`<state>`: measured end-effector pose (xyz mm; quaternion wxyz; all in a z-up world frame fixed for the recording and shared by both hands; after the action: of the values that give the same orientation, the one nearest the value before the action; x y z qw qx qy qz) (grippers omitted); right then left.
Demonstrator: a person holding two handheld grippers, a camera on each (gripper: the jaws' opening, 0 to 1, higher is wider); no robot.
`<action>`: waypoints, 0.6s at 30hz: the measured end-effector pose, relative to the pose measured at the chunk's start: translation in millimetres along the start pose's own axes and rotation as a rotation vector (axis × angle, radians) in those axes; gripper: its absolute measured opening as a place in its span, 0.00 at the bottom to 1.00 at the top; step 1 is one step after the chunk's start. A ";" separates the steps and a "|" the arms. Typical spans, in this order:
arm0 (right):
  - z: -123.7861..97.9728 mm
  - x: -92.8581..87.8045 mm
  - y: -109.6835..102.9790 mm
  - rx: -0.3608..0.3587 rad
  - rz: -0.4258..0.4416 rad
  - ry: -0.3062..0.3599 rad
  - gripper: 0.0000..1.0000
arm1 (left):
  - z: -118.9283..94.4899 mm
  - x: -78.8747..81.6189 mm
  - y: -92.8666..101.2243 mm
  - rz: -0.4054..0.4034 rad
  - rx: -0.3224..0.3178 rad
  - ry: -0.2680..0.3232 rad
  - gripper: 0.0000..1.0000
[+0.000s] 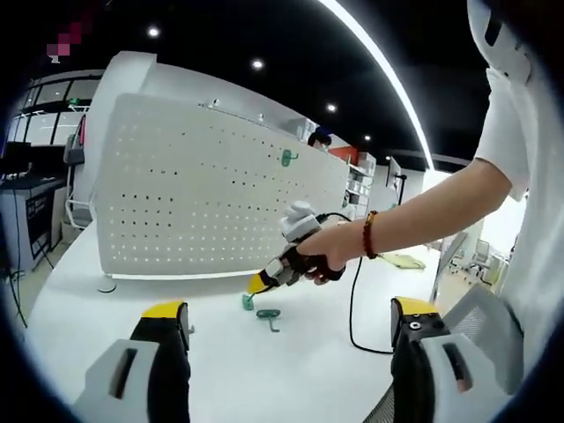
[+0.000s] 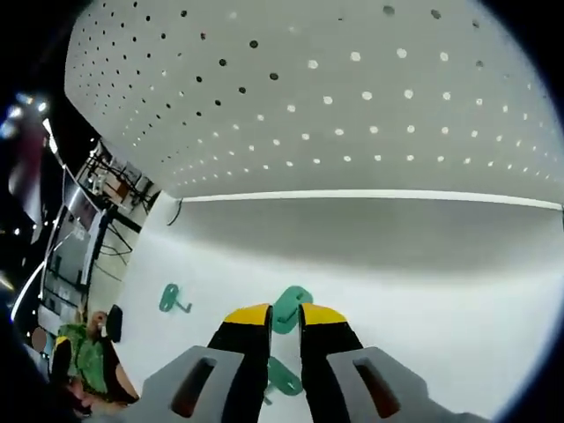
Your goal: Insert the hook assembly into the mounting plate slot until the hook locks in place.
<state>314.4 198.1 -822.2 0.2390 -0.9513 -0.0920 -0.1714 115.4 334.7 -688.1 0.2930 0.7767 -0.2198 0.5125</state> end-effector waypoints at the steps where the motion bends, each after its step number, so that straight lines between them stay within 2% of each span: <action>1: 1.3 -0.2 0.2 -0.002 0.001 -0.005 0.11 | -0.3 -0.5 -0.8 -0.002 0.003 0.000 0.97; 18: 13.2 -3.1 4.4 -0.002 0.029 -0.057 0.02 | -1.1 -6.6 -9.1 -0.015 0.018 -0.016 0.95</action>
<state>316.3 200.3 -836.2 0.2380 -0.9572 -0.0847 -0.1409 118.0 342.4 -695.9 0.2880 0.7850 -0.2120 0.5059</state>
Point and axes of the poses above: the point that each gripper's makers call its tool centre point, and the gripper's own axes: z roughly forward along the fingers, y roughly to its right, x roughly out of its top, the point moved 2 cm from there along -z, roughly backward along the fingers, and after that the axes turned 10 degrees about -y, right-handed, at the moved point
